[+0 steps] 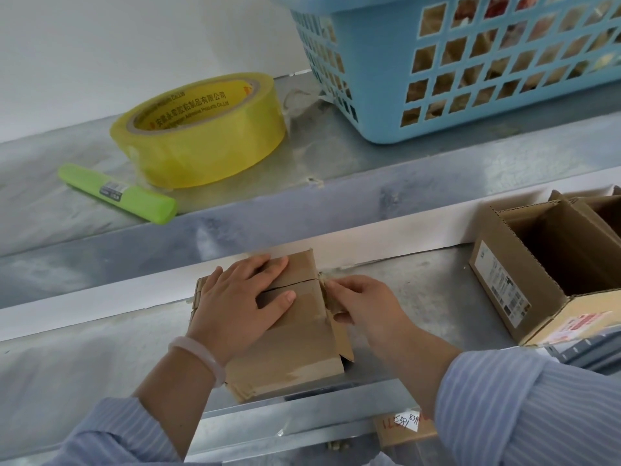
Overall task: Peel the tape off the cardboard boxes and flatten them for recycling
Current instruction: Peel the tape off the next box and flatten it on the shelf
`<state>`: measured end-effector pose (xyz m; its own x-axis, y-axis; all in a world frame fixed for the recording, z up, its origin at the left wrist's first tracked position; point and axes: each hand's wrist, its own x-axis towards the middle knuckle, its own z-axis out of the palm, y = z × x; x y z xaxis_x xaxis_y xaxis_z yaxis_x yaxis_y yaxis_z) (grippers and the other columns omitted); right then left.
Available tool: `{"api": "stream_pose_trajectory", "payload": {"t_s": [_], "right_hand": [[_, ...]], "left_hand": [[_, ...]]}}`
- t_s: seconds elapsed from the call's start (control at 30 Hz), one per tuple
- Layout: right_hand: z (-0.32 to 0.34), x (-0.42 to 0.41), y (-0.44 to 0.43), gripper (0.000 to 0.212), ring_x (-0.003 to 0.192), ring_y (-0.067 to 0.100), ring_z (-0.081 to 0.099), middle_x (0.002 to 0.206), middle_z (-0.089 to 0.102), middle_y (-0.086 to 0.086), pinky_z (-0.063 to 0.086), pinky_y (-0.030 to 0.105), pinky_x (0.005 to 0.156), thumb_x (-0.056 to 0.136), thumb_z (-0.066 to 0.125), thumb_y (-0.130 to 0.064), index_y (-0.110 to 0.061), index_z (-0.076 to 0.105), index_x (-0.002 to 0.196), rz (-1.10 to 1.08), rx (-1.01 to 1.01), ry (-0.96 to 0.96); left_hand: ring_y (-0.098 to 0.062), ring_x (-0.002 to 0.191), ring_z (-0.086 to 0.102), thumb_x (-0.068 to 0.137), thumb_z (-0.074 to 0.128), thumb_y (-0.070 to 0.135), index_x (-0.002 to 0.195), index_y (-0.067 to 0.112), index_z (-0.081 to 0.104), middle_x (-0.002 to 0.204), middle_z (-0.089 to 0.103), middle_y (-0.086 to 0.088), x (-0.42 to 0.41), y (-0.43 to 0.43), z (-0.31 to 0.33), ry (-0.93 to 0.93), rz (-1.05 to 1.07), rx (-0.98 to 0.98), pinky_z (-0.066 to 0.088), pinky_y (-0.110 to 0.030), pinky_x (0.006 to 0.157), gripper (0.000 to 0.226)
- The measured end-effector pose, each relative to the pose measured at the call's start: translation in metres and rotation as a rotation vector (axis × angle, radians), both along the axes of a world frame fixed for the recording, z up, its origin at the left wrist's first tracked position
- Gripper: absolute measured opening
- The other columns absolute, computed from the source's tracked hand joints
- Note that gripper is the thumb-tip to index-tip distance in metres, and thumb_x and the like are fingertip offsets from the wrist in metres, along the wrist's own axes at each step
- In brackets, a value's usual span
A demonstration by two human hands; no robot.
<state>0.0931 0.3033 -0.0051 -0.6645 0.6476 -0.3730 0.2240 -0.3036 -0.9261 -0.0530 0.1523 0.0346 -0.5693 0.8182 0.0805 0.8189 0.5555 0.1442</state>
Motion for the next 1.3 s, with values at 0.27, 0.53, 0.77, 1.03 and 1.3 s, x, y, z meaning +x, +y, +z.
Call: {"api": "stream_pose_trajectory", "payload": {"t_s": [0.27, 0.53, 0.77, 1.03, 1.3], "right_hand": [[0.01, -0.003, 0.009, 0.011, 0.063, 0.013, 0.059, 0.074, 0.063, 0.007, 0.051, 0.025, 0.058, 0.093, 0.064, -0.016, -0.006, 0.063, 0.087, 0.173, -0.229, 0.03], [-0.006, -0.012, 0.009, 0.018, 0.061, 0.013, 0.064, 0.074, 0.067, 0.003, 0.057, 0.029, 0.06, 0.091, 0.065, -0.026, -0.013, 0.061, 0.079, 0.127, 0.119, -0.164], [-0.018, -0.006, 0.015, 0.014, 0.076, 0.019, 0.065, 0.083, 0.065, 0.001, 0.052, 0.031, 0.068, 0.092, 0.061, -0.029, -0.02, 0.053, 0.083, 0.15, 0.429, -0.378], [-0.02, 0.0, 0.018, 0.02, 0.074, 0.017, 0.068, 0.081, 0.07, -0.003, 0.054, 0.028, 0.067, 0.081, 0.075, -0.037, -0.02, 0.063, 0.082, 0.084, 0.333, -0.295], [-0.017, 0.005, 0.015, 0.004, 0.069, 0.017, 0.069, 0.081, 0.073, 0.01, 0.059, 0.031, 0.064, 0.087, 0.071, -0.011, -0.008, 0.072, 0.088, 0.05, -0.316, 0.092]], "left_hand": [[-0.009, 0.135, 0.03, 0.077, 0.012, 0.082, 0.142, 0.056, 0.028, 0.149, 0.032, 0.022, 0.001, 0.001, 0.001, 0.003, 0.003, -0.005, 0.014, -0.039, 0.115, 0.072], [-0.009, 0.136, 0.03, 0.077, 0.012, 0.082, 0.142, 0.056, 0.027, 0.15, 0.03, 0.022, 0.001, 0.001, 0.001, 0.004, 0.003, -0.021, 0.013, -0.038, 0.115, 0.072], [-0.009, 0.136, 0.03, 0.078, 0.013, 0.082, 0.142, 0.056, 0.027, 0.149, 0.031, 0.023, 0.001, 0.0, 0.0, 0.001, -0.001, -0.015, 0.013, -0.038, 0.115, 0.07], [-0.008, 0.136, 0.03, 0.077, 0.013, 0.082, 0.142, 0.056, 0.028, 0.149, 0.031, 0.022, 0.002, 0.0, 0.001, -0.003, 0.002, -0.006, 0.013, -0.037, 0.115, 0.071], [-0.008, 0.136, 0.03, 0.078, 0.013, 0.081, 0.142, 0.055, 0.028, 0.148, 0.032, 0.022, 0.002, 0.0, 0.002, -0.004, -0.001, -0.006, 0.014, -0.04, 0.116, 0.071]]}}
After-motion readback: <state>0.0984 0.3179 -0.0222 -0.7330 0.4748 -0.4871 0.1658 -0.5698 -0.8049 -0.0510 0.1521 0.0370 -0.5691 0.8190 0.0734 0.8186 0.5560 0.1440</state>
